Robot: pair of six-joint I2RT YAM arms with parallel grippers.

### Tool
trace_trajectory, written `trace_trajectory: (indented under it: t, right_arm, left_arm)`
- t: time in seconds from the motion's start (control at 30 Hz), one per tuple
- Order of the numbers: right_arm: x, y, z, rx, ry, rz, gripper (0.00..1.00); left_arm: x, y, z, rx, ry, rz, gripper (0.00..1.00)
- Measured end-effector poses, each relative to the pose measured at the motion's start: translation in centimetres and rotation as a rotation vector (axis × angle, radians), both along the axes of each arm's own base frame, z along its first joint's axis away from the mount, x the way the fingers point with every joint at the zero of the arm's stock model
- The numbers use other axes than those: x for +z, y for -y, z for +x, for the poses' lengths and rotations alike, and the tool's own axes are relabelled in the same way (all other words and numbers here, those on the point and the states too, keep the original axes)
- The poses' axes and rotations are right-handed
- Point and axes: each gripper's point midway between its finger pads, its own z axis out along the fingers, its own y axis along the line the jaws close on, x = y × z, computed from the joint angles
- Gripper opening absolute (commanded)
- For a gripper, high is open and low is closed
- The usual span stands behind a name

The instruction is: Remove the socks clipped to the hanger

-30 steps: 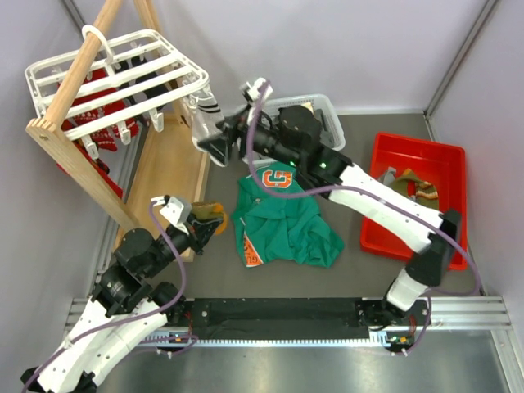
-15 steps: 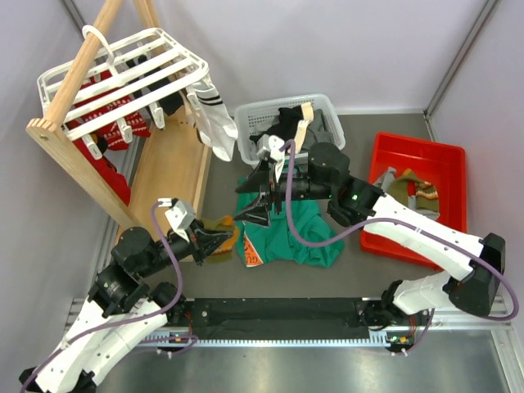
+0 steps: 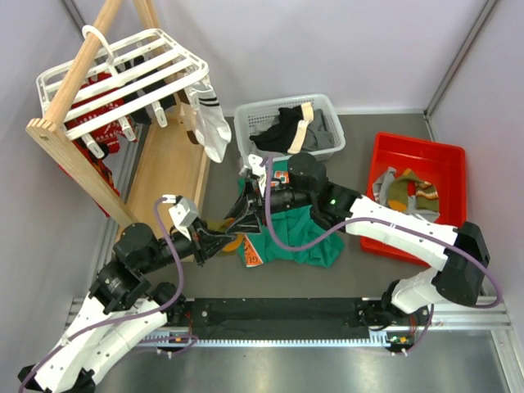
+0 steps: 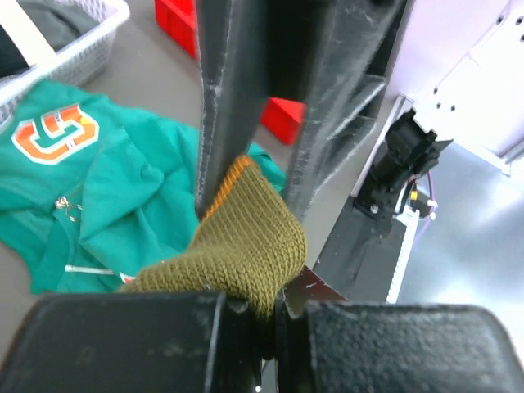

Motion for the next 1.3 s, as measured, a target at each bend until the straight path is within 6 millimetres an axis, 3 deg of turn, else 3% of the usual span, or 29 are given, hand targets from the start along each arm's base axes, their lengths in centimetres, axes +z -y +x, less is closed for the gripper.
trace_trajectory:
  t: [0.03,0.2,0.23,0.33,0.37,0.47,0.57,0.63,0.83,0.97,1.03,1.17,1.3]
  right_arm:
    - [-0.2,-0.2,-0.1,0.001,-0.007,-0.002,0.00]
    - [-0.6,-0.5,0.8,-0.062,-0.013,-0.013,0.00]
    - [-0.7,-0.5,1.1,-0.079,-0.014,-0.017,0.00]
    - [-1.0,-0.5,2.3,-0.151,-0.014,-0.034,0.00]
    - [-1.2,-0.4,3.2,-0.199,-0.015,-0.044,0.00]
    - [-1.5,0.7,6.1,-0.353,-0.022,-0.072,0.00]
    - [-1.2,3.3,9.5,-0.531,-0.023,-0.098,0.00]
    - [-0.8,5.7,11.7,-0.669,-0.018,-0.113,0.00]
    - [-0.4,16.4,17.3,-1.130,-0.066,-0.184,0.00]
    - [-1.1,26.3,20.3,-1.474,-0.124,-0.248,0.00]
    - [-1.1,31.6,20.7,-1.649,-0.140,-0.273,0.00]
    - [-0.5,40.1,20.2,-1.931,-0.155,-0.252,0.00]
    - [-2.7,46.2,19.5,-2.124,-0.198,-0.280,0.00]
  left_arm:
    - [-0.2,0.0,0.0,-0.001,-0.010,0.005,0.00]
    - [-0.9,0.3,0.5,0.006,-0.036,0.026,0.01]
    - [-0.9,0.3,0.7,0.012,-0.038,0.029,0.26]
    - [-1.0,0.2,1.1,0.030,-0.038,0.032,0.61]
    - [-0.9,0.2,1.1,0.029,-0.030,0.032,0.86]
    - [-0.7,0.1,1.6,0.056,-0.007,0.025,0.99]
    - [-1.2,-0.3,2.6,0.105,-0.002,0.041,0.99]
    - [-1.5,-0.4,3.3,0.136,-0.001,0.060,0.99]
    - [-3.1,-1.0,6.0,0.256,-0.025,0.110,0.99]
    - [-4.4,-1.6,7.1,0.330,-0.064,0.130,0.99]
    - [-4.5,-1.9,7.5,0.360,-0.070,0.136,0.99]
    - [-4.1,-2.9,7.9,0.416,-0.047,0.131,0.99]
    - [-3.2,-3.9,7.6,0.449,0.002,0.102,0.99]
